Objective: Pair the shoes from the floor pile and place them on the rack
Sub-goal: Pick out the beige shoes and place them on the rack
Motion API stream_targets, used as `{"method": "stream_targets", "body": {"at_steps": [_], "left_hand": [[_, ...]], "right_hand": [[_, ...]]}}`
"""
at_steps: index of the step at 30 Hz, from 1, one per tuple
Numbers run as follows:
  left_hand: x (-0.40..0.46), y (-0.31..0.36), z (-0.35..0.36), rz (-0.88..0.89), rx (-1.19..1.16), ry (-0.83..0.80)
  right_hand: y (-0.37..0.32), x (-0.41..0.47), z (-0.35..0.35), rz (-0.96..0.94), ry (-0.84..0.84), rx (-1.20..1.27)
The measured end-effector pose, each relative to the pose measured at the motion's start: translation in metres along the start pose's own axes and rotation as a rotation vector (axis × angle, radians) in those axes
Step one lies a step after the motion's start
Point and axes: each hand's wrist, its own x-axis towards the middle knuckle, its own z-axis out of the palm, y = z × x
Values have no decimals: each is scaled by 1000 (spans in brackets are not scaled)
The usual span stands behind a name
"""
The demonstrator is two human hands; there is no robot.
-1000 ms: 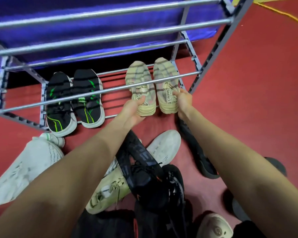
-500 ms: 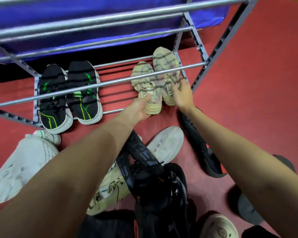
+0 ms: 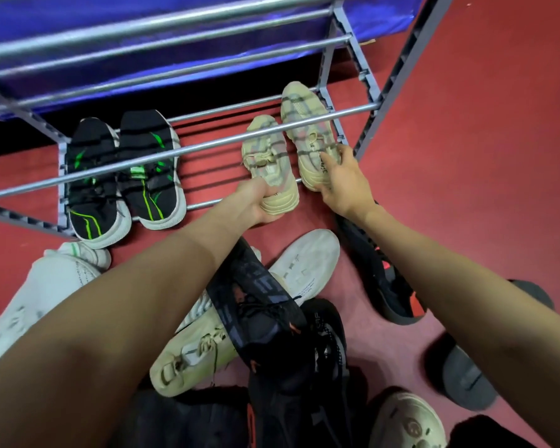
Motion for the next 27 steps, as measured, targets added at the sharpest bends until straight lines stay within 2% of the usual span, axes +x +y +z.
{"method": "stream_targets", "body": {"at_steps": [5,12,18,27], "left_hand": [[-9,-3,-5,25,-71,-35],[0,12,10,159,-98,39],[22,-4,16,275,86,114],[39,-4,11,365,342,75]], "right_hand": [[0,-2,-4,14,-17,-33],[-1,-2,-5,44,-4,-47],[-1,-4,-6,58,-10,-26],[1,-1,-7,73,10,21]]}}
